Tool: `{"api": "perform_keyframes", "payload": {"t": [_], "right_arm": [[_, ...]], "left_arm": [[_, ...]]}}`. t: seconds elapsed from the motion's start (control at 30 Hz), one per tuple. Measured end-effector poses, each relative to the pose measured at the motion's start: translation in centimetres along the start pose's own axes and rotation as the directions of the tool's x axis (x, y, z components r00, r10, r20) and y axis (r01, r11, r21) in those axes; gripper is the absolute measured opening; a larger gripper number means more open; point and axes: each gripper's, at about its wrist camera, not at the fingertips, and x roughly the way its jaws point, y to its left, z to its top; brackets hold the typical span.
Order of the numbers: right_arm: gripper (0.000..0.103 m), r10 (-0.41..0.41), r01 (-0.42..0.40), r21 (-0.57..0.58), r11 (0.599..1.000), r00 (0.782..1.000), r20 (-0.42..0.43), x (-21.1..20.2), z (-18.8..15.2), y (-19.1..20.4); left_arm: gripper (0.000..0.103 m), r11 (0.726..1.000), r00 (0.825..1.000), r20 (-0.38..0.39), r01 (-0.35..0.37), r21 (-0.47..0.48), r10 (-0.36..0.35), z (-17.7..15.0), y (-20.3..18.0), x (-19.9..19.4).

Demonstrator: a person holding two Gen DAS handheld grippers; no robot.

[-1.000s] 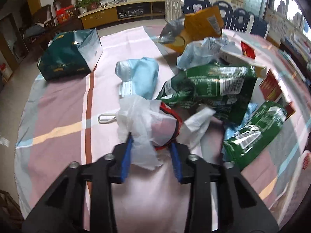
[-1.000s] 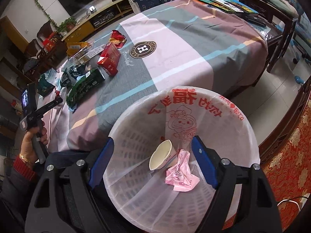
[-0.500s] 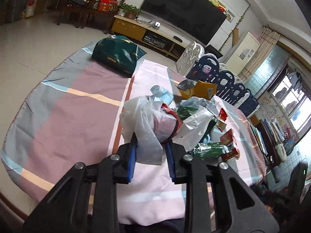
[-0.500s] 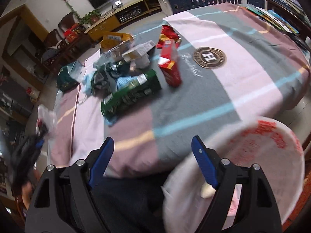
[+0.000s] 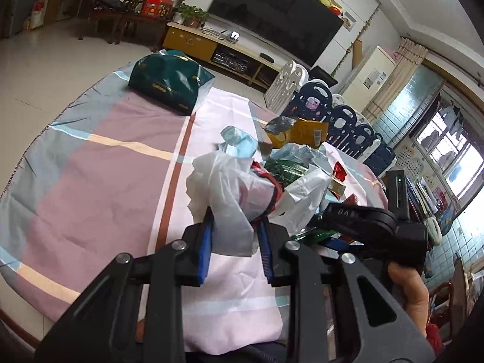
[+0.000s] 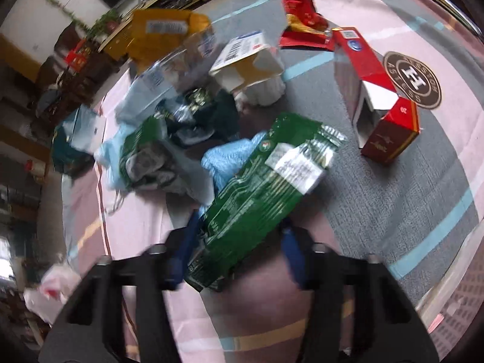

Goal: Collect trash
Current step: 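Grasp the white plastic bag with the left gripper while the right grasps a green packet, then carry the white bag and green packet over the wastebasket and release both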

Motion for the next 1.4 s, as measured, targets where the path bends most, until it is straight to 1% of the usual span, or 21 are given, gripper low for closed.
{"api": "perform_keyframes", "payload": {"t": [0.03,0.07,0.17,0.27,0.33,0.37,0.4,0.43,0.47,0.53,0.6,0.67,0.73,0.8,0.87,0.93,0.97,1.13,1.33,1.37,1.4], "right_arm": [[0.039,0.007,-0.006,-0.048,0.999,1.0,0.012,-0.5,-0.5,0.3],[0.037,0.009,-0.007,-0.093,0.996,1.0,0.019,-1.0,-0.9,0.7],[0.036,-0.026,0.042,-0.274,0.961,0.998,0.063,-3.3,-2.7,1.5],[0.036,-0.052,0.072,-0.427,0.901,0.997,0.058,-4.3,-3.9,1.8],[0.037,-0.11,0.128,-0.523,0.843,0.992,0.066,-4.5,-4.7,1.9],[0.042,-0.131,0.144,-0.541,0.828,0.989,0.062,-4.5,-4.8,1.7],[0.045,-0.133,0.142,-0.533,0.834,0.99,0.056,-4.6,-4.8,1.3],[0.057,-0.107,0.112,-0.493,0.863,0.994,0.038,-4.9,-4.6,0.5],[0.074,-0.062,0.065,-0.435,0.898,0.998,0.02,-5.2,-4.4,-0.4],[0.085,0.009,-0.005,-0.306,0.952,1.0,0.012,-5.6,-4.4,-2.2],[0.085,0.006,-0.007,-0.247,0.969,1.0,-0.006,-4.9,-4.8,-2.8],[0.085,-0.032,0.025,-0.228,0.973,0.999,-0.026,-3.9,-5.4,-3.0],[0.085,-0.033,0.024,-0.217,0.976,0.999,-0.038,-3.1,-6.1,-3.0],[0.081,-0.063,0.053,-0.235,0.971,0.997,-0.038,-2.5,-6.8,-2.5],[0.052,-0.097,0.086,-0.273,0.958,0.995,-0.028,-2.1,-7.5,-1.9],[0.039,-0.115,0.107,-0.305,0.946,0.993,-0.008,-2.2,-8.0,-1.3],[0.036,-0.097,0.089,-0.311,0.946,0.995,-0.012,-2.2,-8.1,-1.2],[0.034,-0.065,0.071,-0.305,0.95,0.997,0.031,-4.1,-8.3,-1.3],[0.034,-0.015,0.049,-0.298,0.953,0.993,0.116,-9.2,-8.6,-2.8],[0.034,-0.009,0.048,-0.297,0.954,0.991,0.13,-10.3,-8.8,-3.3],[0.034,-0.005,0.05,-0.299,0.953,0.989,0.148,-11.4,-8.9,-3.8]], "left_arm": [[0.028,1.0,1.0,-0.002,0.005,-0.002,-0.005,0.0,0.0,0.0],[0.028,1.0,1.0,-0.004,0.009,-0.008,-0.009,0.0,0.1,0.1],[0.028,1.0,1.0,-0.01,0.013,-0.024,-0.014,0.0,0.2,0.1],[0.028,1.0,1.0,-0.012,0.006,-0.008,-0.006,0.0,-0.1,0.2],[0.028,1.0,1.0,-0.014,0.003,0.007,-0.003,-0.1,-0.4,0.3],[0.028,1.0,1.0,-0.015,0.002,0.011,-0.002,-0.1,-0.4,0.3],[0.028,1.0,1.0,-0.016,0.001,0.014,0.0,-0.1,-0.5,0.3],[0.03,1.0,1.0,-0.017,-0.002,0.015,0.002,-0.2,-0.5,0.3],[0.03,1.0,1.0,-0.015,-0.003,0.015,0.004,-0.2,-0.5,0.3],[0.031,1.0,1.0,-0.013,-0.004,0.008,0.004,-0.1,-0.4,0.3],[0.031,1.0,1.0,-0.017,-0.003,0.004,0.003,-0.1,-0.4,0.3],[0.031,1.0,1.0,-0.018,-0.005,0.012,0.006,-0.2,-0.5,0.3],[0.031,1.0,1.0,-0.018,-0.009,0.028,0.01,-0.2,-0.8,0.4],[0.031,0.999,1.0,-0.019,-0.012,0.041,0.013,-0.2,-1.0,0.4],[0.031,0.999,1.0,-0.023,-0.009,0.049,0.01,-0.3,-1.1,0.5],[0.031,0.998,1.0,-0.024,-0.007,0.056,0.008,-0.3,-1.3,0.5],[0.03,0.998,1.0,-0.024,-0.007,0.062,0.008,-0.3,-1.4,0.5],[0.026,0.996,1.0,-0.023,-0.014,0.083,0.016,-0.4,-1.7,0.5],[0.022,0.991,1.0,-0.015,-0.005,0.133,0.007,-0.7,-2.4,-0.2],[0.022,0.987,1.0,-0.005,-0.024,0.159,0.025,-0.7,-2.8,-0.6],[0.022,0.977,0.998,0.013,-0.065,0.203,0.064,-1.0,-3.6,-1.3]]}}
